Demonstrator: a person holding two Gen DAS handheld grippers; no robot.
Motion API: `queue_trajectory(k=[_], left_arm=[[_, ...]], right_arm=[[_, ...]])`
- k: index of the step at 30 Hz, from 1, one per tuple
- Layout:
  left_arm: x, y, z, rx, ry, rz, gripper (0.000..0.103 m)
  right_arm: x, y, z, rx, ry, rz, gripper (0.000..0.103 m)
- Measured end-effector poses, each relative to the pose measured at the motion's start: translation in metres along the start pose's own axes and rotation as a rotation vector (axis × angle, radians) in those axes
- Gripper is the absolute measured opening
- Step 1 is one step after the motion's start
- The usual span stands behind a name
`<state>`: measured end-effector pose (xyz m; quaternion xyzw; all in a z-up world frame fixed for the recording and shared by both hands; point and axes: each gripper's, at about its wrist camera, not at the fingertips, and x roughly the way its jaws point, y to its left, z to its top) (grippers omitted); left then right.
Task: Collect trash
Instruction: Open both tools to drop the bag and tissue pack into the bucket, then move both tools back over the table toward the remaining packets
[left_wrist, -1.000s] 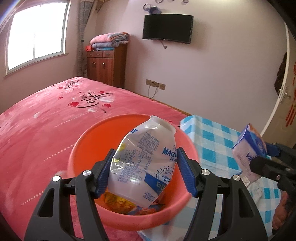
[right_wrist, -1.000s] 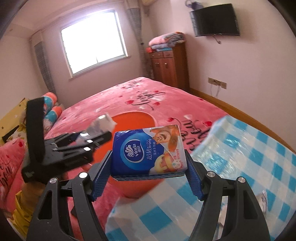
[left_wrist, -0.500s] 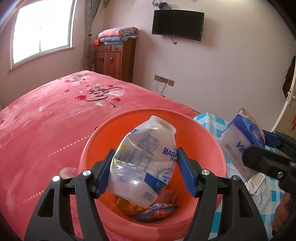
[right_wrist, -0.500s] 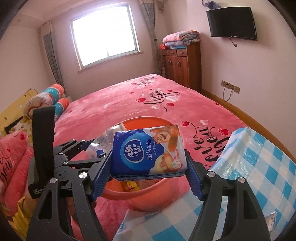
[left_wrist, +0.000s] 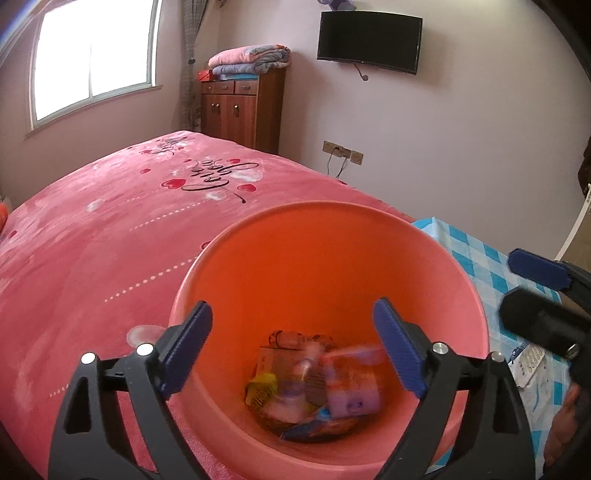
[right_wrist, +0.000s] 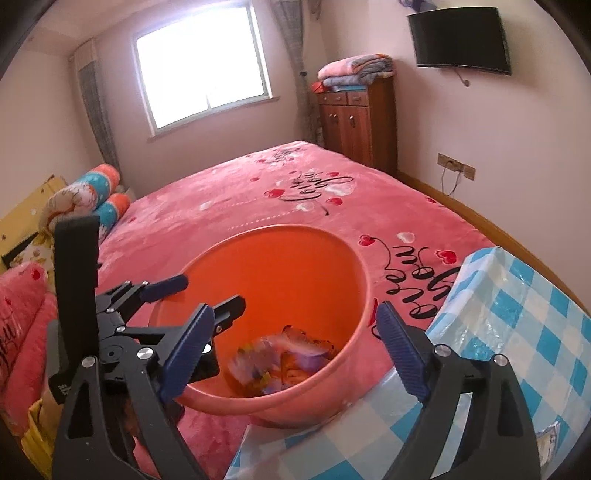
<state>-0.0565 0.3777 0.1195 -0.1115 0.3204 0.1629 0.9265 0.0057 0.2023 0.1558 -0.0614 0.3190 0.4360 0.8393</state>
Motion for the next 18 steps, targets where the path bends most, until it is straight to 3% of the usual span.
queue_trajectory(k=[6, 18], left_arm=[[0.001, -0.008, -0.002, 0.035, 0.006, 0.027, 0.092], [-0.005, -0.016, -0.004, 0.048, -0.002, 0.037, 0.096]], right_arm=[[-0.014, -0.014, -0.006, 0.057, -0.042, -0.047, 0.092], [-0.035, -0.026, -0.025, 0.076, -0.045, -0.101, 0.092]])
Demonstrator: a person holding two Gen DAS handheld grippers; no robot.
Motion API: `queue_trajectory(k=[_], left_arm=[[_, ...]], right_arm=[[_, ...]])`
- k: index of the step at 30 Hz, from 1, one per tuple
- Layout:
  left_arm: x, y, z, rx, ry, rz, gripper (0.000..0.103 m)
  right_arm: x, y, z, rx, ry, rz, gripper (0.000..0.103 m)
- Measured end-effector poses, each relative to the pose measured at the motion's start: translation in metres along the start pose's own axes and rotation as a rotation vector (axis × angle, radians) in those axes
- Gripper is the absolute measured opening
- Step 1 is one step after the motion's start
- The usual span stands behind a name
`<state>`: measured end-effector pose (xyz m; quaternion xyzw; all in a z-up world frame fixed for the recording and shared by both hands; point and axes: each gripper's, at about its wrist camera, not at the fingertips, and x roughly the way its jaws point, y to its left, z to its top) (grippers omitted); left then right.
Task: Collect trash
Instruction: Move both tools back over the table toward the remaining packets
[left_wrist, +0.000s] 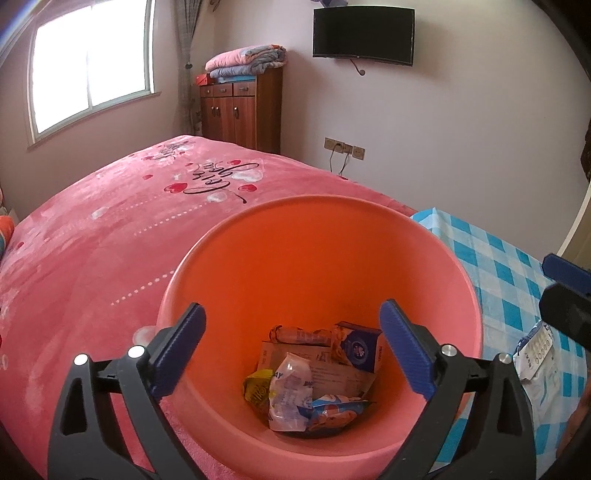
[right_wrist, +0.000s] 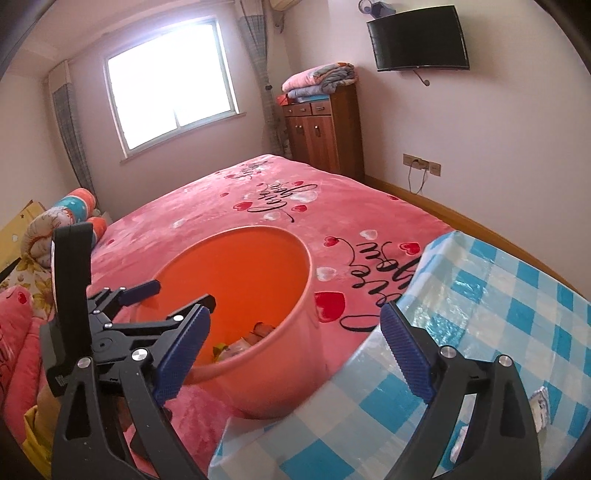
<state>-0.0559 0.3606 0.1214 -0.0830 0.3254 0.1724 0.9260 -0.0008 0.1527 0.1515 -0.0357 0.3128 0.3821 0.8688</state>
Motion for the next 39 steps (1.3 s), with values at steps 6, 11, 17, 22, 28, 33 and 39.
queue_trajectory(k=[6, 11, 17, 22, 28, 33, 39], left_arm=[[-0.007, -0.009, 0.000, 0.018, -0.011, 0.010, 0.096], [-0.013, -0.015, -0.001, 0.025, -0.012, 0.032, 0.099], [-0.021, -0.029, -0.008, 0.036, -0.014, 0.027, 0.099], [-0.031, -0.046, -0.012, 0.064, -0.033, 0.016, 0.099], [-0.042, -0.069, -0.019, 0.113, -0.050, -0.008, 0.099], [-0.047, -0.087, -0.027, 0.137, -0.049, -0.020, 0.099], [-0.049, -0.108, -0.037, 0.158, -0.031, -0.039, 0.099]], right_arm=[[-0.006, -0.011, -0.013, 0.031, 0.018, -0.021, 0.093], [-0.015, -0.019, -0.023, 0.063, 0.029, -0.037, 0.095], [-0.031, -0.031, -0.037, 0.097, 0.029, -0.059, 0.095], [-0.045, -0.042, -0.049, 0.121, 0.027, -0.087, 0.095], [-0.064, -0.055, -0.065, 0.152, 0.020, -0.119, 0.095], [-0.080, -0.067, -0.079, 0.174, 0.016, -0.147, 0.095], [-0.100, -0.079, -0.095, 0.201, 0.010, -0.184, 0.095]])
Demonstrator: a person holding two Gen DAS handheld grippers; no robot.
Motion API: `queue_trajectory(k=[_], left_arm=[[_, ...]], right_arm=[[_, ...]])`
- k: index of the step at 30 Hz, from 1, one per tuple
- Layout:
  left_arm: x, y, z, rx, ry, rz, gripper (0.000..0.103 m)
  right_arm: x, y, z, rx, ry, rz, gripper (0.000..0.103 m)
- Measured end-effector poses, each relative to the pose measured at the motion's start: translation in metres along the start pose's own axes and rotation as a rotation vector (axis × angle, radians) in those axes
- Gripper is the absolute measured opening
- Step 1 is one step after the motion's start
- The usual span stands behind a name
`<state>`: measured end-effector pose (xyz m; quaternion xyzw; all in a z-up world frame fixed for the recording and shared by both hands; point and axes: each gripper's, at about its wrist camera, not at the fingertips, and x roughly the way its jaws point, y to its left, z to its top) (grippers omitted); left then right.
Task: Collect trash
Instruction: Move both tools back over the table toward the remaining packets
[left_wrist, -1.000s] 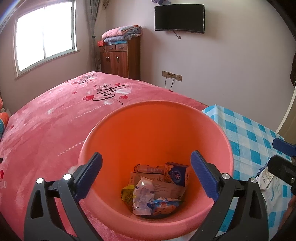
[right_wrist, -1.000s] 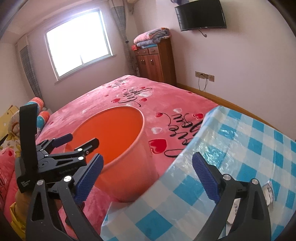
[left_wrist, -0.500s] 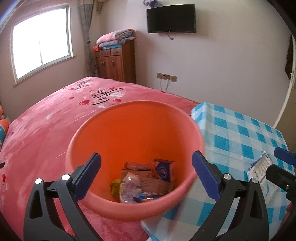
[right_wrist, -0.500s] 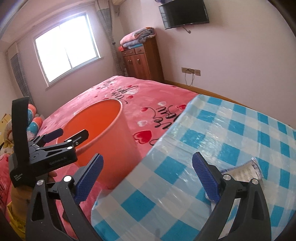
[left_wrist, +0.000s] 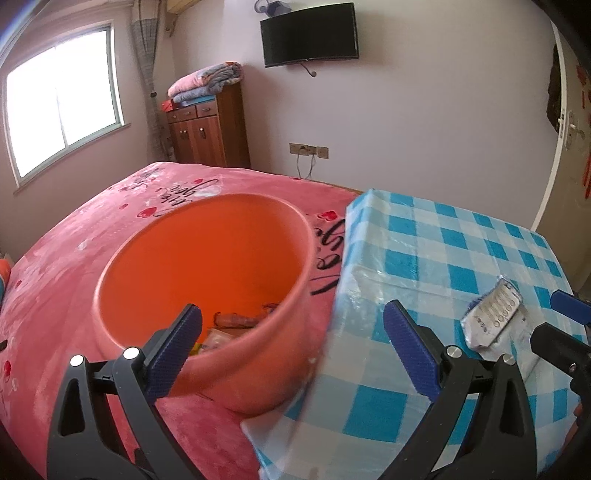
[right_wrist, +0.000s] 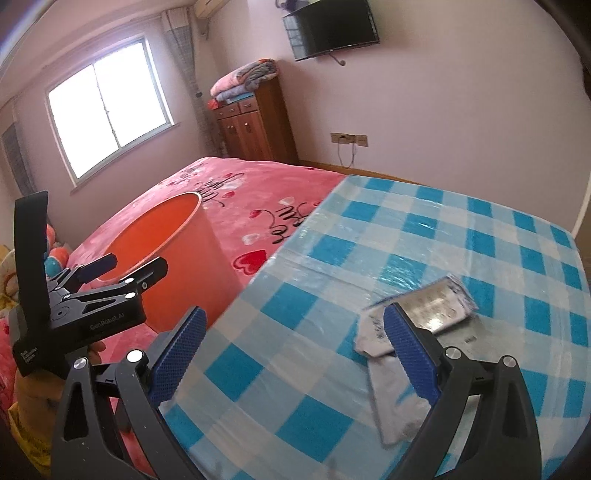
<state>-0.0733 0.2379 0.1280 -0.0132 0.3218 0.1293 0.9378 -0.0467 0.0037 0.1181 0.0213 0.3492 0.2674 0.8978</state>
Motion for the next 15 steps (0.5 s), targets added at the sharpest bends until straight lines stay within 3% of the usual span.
queue_trajectory(k=[15], left_arm=[[-0.012, -0.046, -0.016, 0.057, 0.002, -0.054, 0.099]], right_arm=[[-0.034, -0.038, -0.028, 0.064, -0.019, -0.088, 0.095]])
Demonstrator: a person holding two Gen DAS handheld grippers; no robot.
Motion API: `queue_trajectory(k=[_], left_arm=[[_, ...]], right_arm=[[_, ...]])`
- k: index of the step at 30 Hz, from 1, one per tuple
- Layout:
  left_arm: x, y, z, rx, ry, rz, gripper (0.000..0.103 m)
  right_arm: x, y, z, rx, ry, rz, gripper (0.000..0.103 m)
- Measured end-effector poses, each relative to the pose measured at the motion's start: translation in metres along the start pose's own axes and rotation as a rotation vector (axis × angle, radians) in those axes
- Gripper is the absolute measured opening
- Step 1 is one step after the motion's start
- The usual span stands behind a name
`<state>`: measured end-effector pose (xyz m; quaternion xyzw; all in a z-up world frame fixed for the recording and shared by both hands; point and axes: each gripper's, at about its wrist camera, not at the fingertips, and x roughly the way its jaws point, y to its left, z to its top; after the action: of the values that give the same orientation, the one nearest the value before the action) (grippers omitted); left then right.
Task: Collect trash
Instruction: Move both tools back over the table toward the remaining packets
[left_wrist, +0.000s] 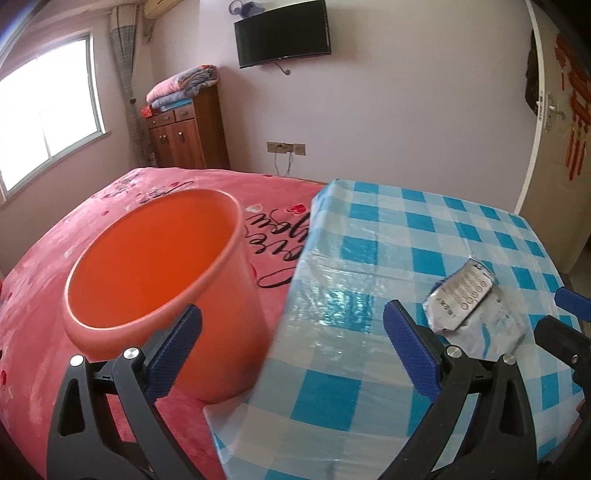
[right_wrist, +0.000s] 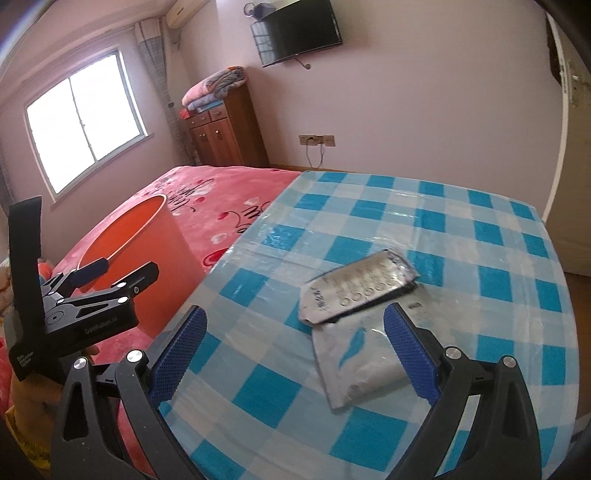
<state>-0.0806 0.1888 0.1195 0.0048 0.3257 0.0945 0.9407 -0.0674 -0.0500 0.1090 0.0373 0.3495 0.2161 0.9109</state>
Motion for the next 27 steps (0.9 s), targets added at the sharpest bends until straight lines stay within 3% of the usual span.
queue_trajectory(k=[27], left_arm=[[0.001, -0.058, -0.029, 0.085, 0.051, -0.107, 0.099]], right_arm=[[-0.027, -0.051, -0.051, 0.100, 0.032, -0.109, 0.095]])
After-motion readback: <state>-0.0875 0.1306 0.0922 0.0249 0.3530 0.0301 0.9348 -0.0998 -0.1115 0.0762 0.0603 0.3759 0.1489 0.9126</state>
